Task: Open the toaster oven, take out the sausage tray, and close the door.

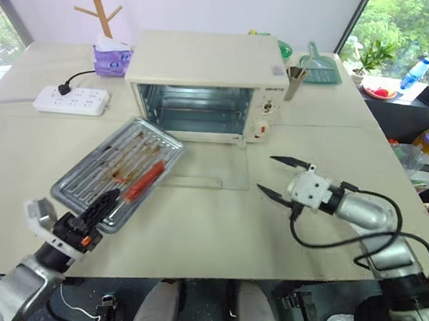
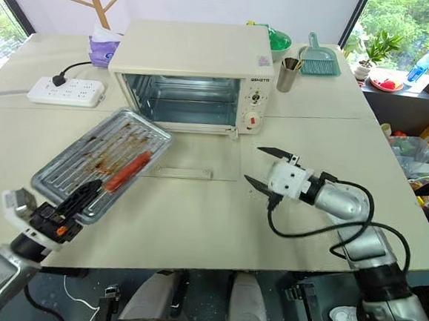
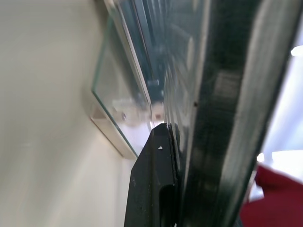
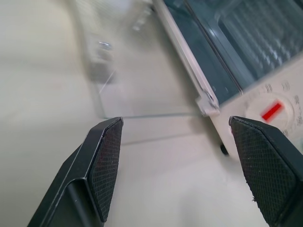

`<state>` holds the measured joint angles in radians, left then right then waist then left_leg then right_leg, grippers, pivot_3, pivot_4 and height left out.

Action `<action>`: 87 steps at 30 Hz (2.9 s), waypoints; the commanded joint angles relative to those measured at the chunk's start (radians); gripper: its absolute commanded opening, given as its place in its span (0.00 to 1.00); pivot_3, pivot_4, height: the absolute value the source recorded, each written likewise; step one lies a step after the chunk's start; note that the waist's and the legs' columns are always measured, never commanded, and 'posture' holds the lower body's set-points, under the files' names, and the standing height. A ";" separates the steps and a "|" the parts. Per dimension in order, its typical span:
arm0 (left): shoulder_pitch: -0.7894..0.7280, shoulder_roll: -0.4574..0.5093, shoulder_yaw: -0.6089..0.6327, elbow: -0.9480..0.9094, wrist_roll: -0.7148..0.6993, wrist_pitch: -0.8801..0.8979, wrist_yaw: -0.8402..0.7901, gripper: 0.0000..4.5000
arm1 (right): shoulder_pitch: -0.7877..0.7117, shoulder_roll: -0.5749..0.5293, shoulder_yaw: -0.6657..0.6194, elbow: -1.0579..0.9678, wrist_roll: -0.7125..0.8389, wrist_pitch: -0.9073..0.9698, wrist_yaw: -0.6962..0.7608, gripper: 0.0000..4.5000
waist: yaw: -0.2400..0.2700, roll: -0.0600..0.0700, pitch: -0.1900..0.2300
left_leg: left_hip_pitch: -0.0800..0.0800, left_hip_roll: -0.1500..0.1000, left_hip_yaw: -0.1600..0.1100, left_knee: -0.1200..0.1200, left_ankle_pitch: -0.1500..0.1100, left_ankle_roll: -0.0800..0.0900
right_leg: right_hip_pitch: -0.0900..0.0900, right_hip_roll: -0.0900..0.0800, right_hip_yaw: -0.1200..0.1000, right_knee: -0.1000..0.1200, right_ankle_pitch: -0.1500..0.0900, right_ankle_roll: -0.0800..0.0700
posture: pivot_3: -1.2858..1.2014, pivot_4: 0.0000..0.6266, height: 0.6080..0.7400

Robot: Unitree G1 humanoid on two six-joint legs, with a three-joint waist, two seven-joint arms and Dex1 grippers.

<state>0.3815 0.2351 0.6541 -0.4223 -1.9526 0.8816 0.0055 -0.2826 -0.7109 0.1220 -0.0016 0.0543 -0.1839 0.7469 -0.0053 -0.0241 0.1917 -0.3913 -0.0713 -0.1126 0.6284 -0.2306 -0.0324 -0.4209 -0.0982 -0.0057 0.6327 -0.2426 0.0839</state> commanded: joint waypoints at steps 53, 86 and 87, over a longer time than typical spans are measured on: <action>-0.051 0.345 -0.121 0.246 -0.020 0.193 -0.133 0.00 | 0.080 -0.092 -0.203 -0.352 0.445 0.572 0.327 0.99 | 0.019 0.003 0.001 | 0.001 0.001 0.001 0.001 -0.010 0.009 | 0.007 0.001 0.000 -0.015 0.001 0.003 | 0.52 0.24 1.00; -0.865 0.425 -0.596 0.797 0.710 0.505 -0.694 0.60 | 0.376 -0.163 -0.407 -0.546 0.521 0.682 0.213 1.00 | 0.018 0.004 0.001 | -0.001 -0.001 0.003 0.001 -0.009 0.009 | 0.005 0.000 0.001 -0.015 0.003 0.006 | 0.52 0.24 1.00; -0.860 0.437 -0.587 0.793 0.729 0.504 -0.704 0.71 | 0.375 -0.161 -0.403 -0.543 0.518 0.679 0.210 1.00 | 0.018 0.004 0.001 | -0.001 0.000 0.002 0.000 -0.009 0.009 | 0.004 0.000 0.001 -0.015 0.003 0.006 | 0.52 0.24 1.00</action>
<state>-0.4776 0.6472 0.0300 0.3747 -1.2594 1.3890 -0.6747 0.0960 -0.8803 -0.2647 -0.5072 0.5693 0.5149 0.9637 0.0125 -0.0200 0.1929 -0.3927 -0.0714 -0.1103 0.6287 -0.2399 -0.0233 -0.4166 -0.0980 -0.0051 0.6177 -0.2393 0.0903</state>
